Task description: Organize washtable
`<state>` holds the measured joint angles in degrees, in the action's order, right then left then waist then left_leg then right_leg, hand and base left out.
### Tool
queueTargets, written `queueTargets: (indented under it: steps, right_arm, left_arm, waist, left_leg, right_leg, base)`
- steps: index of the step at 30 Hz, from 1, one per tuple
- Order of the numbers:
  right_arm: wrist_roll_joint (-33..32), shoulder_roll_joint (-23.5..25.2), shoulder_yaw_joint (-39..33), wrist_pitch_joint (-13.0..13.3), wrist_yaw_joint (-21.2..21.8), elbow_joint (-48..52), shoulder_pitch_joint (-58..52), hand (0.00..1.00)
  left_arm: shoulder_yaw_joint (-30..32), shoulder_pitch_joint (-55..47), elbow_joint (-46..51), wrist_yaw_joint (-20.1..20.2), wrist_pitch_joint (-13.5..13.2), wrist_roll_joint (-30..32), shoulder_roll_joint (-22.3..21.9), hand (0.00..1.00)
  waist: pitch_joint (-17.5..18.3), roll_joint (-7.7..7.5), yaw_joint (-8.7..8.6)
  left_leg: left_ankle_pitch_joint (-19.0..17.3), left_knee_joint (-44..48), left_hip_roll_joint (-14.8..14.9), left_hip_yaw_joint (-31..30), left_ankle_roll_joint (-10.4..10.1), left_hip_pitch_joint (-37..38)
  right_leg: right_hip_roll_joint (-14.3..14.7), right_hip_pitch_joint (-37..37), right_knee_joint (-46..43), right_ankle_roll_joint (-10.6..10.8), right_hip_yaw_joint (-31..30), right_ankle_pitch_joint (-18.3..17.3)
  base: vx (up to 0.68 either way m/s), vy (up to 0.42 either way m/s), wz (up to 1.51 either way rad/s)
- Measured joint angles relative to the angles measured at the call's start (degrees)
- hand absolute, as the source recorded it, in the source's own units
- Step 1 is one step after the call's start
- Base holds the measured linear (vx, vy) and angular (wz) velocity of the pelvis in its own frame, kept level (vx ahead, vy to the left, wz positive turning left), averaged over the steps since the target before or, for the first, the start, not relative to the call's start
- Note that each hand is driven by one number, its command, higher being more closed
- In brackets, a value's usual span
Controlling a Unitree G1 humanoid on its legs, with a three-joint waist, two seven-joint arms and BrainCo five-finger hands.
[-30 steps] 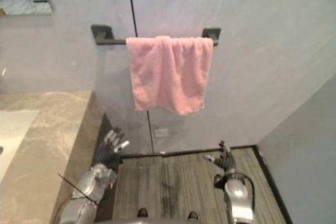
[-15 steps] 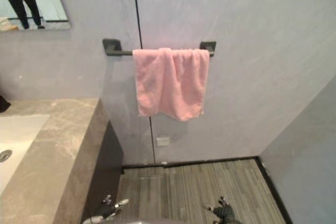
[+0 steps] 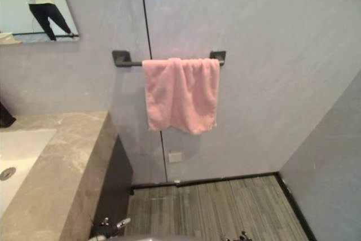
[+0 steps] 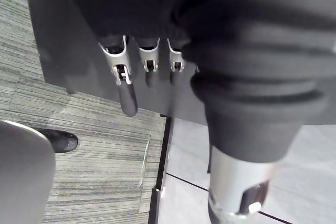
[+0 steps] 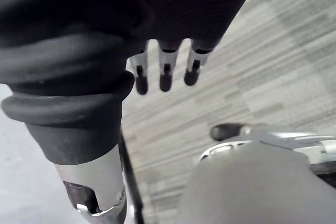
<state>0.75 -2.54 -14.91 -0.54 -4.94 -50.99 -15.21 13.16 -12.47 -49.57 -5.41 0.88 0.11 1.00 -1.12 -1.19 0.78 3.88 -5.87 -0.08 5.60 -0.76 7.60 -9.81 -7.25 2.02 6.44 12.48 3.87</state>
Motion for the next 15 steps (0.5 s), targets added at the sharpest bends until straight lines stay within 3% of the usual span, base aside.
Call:
queueTargets:
  steps: [9,11,13,14,15]
  right_arm:
    - [0.0,0.8,0.3,0.0,-0.3,0.0,0.1,0.00]
    - [0.0,0.6,0.5,0.0,-0.6,0.1,1.1,0.00]
    - [-0.1,-0.3,1.5,-0.1,-1.3,0.2,3.9,0.00]
    - [-0.2,-0.4,1.5,-0.1,-1.5,0.3,4.7,0.00]
    - [-0.2,1.2,1.6,0.1,-1.9,0.8,6.0,0.00]
  left_arm:
    - [1.0,0.3,-0.2,-0.4,0.0,0.6,-0.7,0.00]
    - [1.0,1.3,0.3,-1.0,0.1,0.8,-0.7,0.00]
    - [1.1,2.7,0.8,-1.1,0.6,1.0,-0.9,0.00]
    - [1.2,3.1,1.1,-1.1,0.6,1.0,-0.9,0.00]
    - [2.8,4.4,1.0,-1.1,0.6,1.0,-0.2,0.00]
  waist:
    - [-0.4,0.04,0.09]
    - [-2.2,0.27,0.15]
    - [-4.3,1.45,0.25]
    - [-4.6,1.33,0.26]
    - [-5.8,-1.42,0.26]
  left_leg:
    - [0.0,0.0,0.1,-1.1,0.0,0.3]
    - [-0.2,1.8,0.4,-1.8,-0.2,-1.7]
    - [-2.4,8.2,1.8,-2.4,-0.3,-8.3]
    - [-2.7,8.3,2.4,-2.0,0.0,-9.6]
    - [-4.3,14.8,3.0,2.2,2.0,-12.4]
  right_leg:
    - [-0.1,-0.5,-2.1,0.3,1.6,-1.5]
    - [-0.2,-0.2,-3.2,0.1,3.2,-2.2]
    - [0.7,4.2,-7.5,-2.1,3.6,-3.8]
    - [1.3,5.7,-7.7,-3.5,3.6,-3.7]
    - [-0.5,7.5,-7.1,-4.3,4.4,-2.3]
  base:
    - [-0.01,0.002,0.11]
    - [-0.02,-0.012,0.43]
    - [-0.11,-0.043,0.41]
    - [-0.07,-0.052,0.35]
    - [-0.07,-0.044,0.30]
